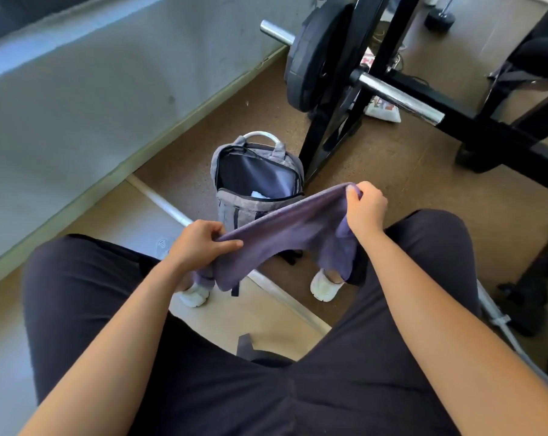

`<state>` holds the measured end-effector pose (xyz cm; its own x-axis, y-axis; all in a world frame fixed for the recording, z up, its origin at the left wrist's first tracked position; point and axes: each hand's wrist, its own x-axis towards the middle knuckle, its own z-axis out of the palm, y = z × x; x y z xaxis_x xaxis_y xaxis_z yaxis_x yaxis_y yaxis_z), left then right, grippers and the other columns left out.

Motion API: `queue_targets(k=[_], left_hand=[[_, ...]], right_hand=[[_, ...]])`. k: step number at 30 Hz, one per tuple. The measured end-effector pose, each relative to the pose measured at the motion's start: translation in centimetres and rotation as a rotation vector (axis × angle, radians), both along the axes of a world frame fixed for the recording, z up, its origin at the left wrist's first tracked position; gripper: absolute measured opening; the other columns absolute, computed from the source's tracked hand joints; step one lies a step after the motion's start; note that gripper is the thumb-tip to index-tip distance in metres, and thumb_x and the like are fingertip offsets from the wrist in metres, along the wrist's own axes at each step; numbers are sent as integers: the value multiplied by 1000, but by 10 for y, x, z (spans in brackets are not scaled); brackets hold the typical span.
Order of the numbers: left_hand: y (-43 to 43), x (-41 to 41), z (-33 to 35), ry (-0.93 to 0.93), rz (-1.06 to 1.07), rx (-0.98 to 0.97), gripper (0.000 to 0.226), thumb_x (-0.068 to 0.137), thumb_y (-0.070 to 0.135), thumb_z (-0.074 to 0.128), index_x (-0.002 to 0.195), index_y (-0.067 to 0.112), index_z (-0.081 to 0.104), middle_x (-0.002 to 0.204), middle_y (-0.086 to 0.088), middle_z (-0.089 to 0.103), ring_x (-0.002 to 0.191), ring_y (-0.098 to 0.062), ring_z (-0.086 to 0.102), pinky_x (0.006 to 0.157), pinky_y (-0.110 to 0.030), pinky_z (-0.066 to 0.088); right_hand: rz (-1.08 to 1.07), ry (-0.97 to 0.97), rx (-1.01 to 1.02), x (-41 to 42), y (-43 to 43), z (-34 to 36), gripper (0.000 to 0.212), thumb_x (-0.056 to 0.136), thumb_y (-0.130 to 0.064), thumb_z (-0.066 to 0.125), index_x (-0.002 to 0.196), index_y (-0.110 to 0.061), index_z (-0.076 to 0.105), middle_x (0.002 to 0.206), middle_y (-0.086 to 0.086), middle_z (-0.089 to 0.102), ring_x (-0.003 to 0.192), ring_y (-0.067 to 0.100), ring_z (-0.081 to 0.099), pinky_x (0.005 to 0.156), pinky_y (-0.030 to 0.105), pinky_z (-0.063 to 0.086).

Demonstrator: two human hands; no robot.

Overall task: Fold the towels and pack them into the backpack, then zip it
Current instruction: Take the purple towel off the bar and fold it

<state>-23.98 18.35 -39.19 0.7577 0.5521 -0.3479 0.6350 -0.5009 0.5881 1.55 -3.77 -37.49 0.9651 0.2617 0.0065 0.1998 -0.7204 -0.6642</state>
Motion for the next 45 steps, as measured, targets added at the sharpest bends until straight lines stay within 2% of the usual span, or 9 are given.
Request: queue_targets(k=[7, 13, 18, 21, 24, 30, 34, 38, 45], left_hand=[[9, -13, 4, 267, 326, -40, 46, 91, 55, 62, 73, 13, 64, 73, -9, 68, 76, -33, 63, 63, -35, 40], [-14, 2, 14, -36, 625, -700, 35, 93, 43, 71, 105, 10, 74, 93, -9, 79, 86, -26, 73, 74, -34, 55], [-42, 18, 26, -272, 559, -893, 25, 103, 29, 61, 90, 9, 68, 89, -11, 76, 73, -16, 70, 65, -25, 57], [-53, 22, 27, -420, 501, -1049, 24, 104, 21, 58, 110, -1, 62, 100, -18, 69, 94, -28, 66, 81, -35, 58], [-62, 27, 27, -495, 416, -1173, 31, 103, 12, 56, 129, -4, 57, 113, -21, 67, 101, -30, 66, 89, -39, 56], [-54, 28, 28, -630, 322, -1261, 28, 93, 5, 64, 121, 2, 64, 104, -12, 71, 91, -20, 71, 75, -27, 59], [-53, 29, 23, -600, 332, -1192, 16, 90, -4, 66, 96, 9, 74, 93, -8, 71, 85, -18, 71, 71, -24, 58], [-54, 28, 20, -575, 318, -1072, 8, 96, 4, 65, 94, 8, 72, 90, -7, 71, 85, -15, 67, 75, -22, 54], [-54, 24, 17, -548, 315, -1063, 19, 90, 28, 72, 99, 13, 76, 99, -15, 65, 99, -29, 55, 95, -46, 43]], right_hand=[[-223, 131, -6, 11, -4, 5, 33, 100, -37, 48, 85, -9, 55, 87, 11, 59, 82, 29, 54, 71, 34, 40], [-113, 659, 242, -13, 10, 14, 33, 93, -31, 67, 111, -3, 69, 96, 8, 64, 87, 24, 60, 80, 35, 51], [120, 956, 404, -55, 21, 13, 22, 81, -27, 79, 90, -11, 67, 93, 14, 62, 91, 27, 58, 85, 40, 49], [287, 989, 496, -77, 29, 20, 11, 92, -6, 70, 96, -10, 60, 90, 12, 60, 85, 21, 57, 77, 31, 50], [408, 1058, 568, -101, 36, 21, 21, 93, 2, 65, 112, -5, 58, 103, 12, 68, 101, 23, 65, 94, 37, 53], [330, 1013, 736, -110, 41, 19, 49, 92, 2, 66, 135, -16, 53, 119, 19, 70, 111, 29, 70, 98, 43, 55], [315, 995, 798, -102, 40, 22, 32, 96, 11, 54, 119, -9, 63, 99, 14, 73, 96, 24, 72, 82, 30, 59], [415, 861, 654, -104, 41, 16, 35, 93, 16, 51, 106, -9, 72, 100, 12, 76, 100, 25, 72, 88, 31, 58], [593, 451, 431, -107, 42, 16, 31, 83, 2, 75, 101, -23, 74, 96, 3, 77, 95, 19, 74, 93, 40, 59]])
